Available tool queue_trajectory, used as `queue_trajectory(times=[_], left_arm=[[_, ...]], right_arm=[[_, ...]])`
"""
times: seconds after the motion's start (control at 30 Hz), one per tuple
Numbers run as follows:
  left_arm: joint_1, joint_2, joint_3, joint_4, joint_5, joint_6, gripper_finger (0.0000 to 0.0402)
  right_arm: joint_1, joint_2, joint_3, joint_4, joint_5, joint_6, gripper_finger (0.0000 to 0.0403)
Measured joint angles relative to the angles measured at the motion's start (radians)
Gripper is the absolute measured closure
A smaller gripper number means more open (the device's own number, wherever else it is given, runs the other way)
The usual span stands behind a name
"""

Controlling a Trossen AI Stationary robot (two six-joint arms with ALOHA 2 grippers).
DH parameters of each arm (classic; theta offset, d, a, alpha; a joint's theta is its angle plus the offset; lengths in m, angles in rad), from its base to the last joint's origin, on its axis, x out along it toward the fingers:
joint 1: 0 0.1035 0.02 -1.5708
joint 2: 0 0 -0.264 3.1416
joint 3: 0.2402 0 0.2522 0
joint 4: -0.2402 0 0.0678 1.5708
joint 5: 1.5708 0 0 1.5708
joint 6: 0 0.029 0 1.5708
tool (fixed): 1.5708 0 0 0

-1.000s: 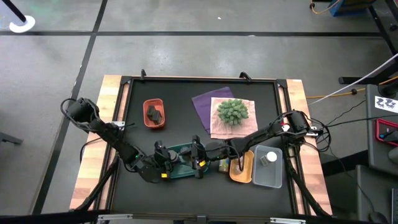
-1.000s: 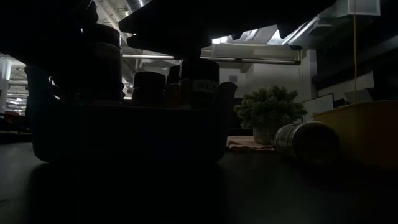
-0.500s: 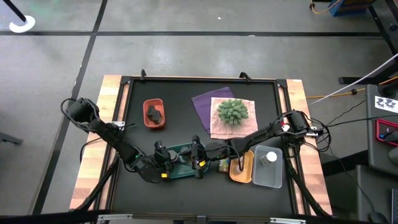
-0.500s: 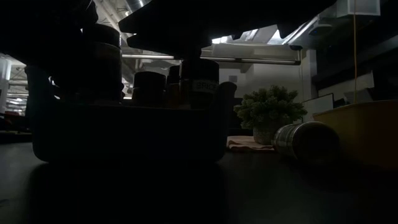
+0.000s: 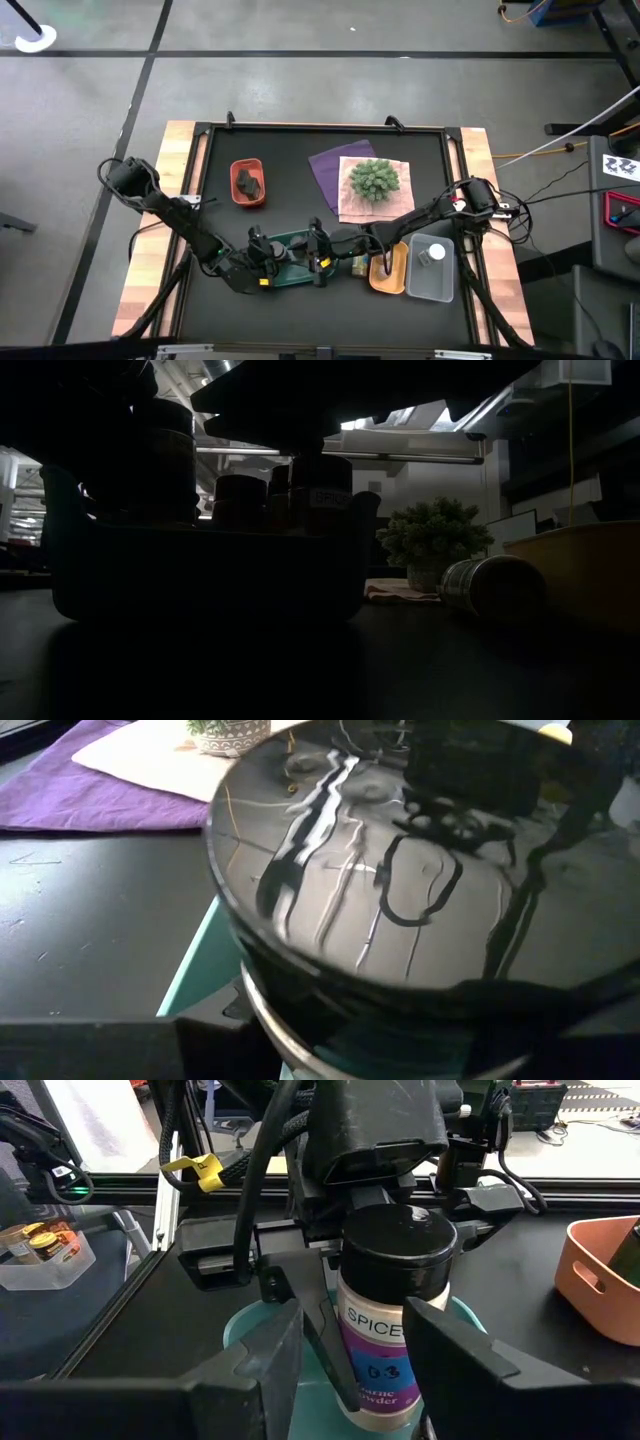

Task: Sort spices by type
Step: Put the purple seasoning bottle into the blue bin

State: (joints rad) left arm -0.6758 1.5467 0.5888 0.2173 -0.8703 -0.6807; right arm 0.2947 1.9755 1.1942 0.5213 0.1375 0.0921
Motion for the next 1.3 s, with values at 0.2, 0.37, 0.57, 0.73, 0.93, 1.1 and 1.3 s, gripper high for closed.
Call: queue_trajectory(times=[0.2, 0.37, 0.57, 0.73, 0.93, 1.1, 1.3], left_arm=[[0.0, 0.0, 0.0, 0.004, -0.002, -0.019, 0.0205], [0.0, 0.0, 0.0, 0.017, -0.005, -0.028, 0.0205], [-0.001, 0.0, 0.0, 0.037, -0.004, -0.027, 0.0205], [-0.011, 0.0, 0.0, 0.056, -0.007, 0.008, 0.0204], [-0.012, 0.0, 0.0, 0.058, -0.027, 0.014, 0.0155], [-0.012, 0.0, 0.0, 0.06, -0.025, 0.027, 0.012], [-0.012, 0.0, 0.0, 0.061, -0.011, 0.026, 0.0115]], right_arm=[[0.0, 0.0, 0.0, 0.0, 0.0, 0.0, 0.023], [0.0, 0.0, 0.0, 0.0, 0.0, 0.0, 0.023], [0.0, 0.0, 0.0, 0.0, 0.0, 0.0, 0.023], [0.0, 0.0, 0.0, 0.0, 0.0, 0.0, 0.023], [0.0, 0.0, 0.0, 0.0, 0.0, 0.0, 0.023], [0.0, 0.0, 0.0, 0.0, 0.0, 0.0, 0.023], [0.0, 0.0, 0.0, 0.0, 0.0, 0.0, 0.023]])
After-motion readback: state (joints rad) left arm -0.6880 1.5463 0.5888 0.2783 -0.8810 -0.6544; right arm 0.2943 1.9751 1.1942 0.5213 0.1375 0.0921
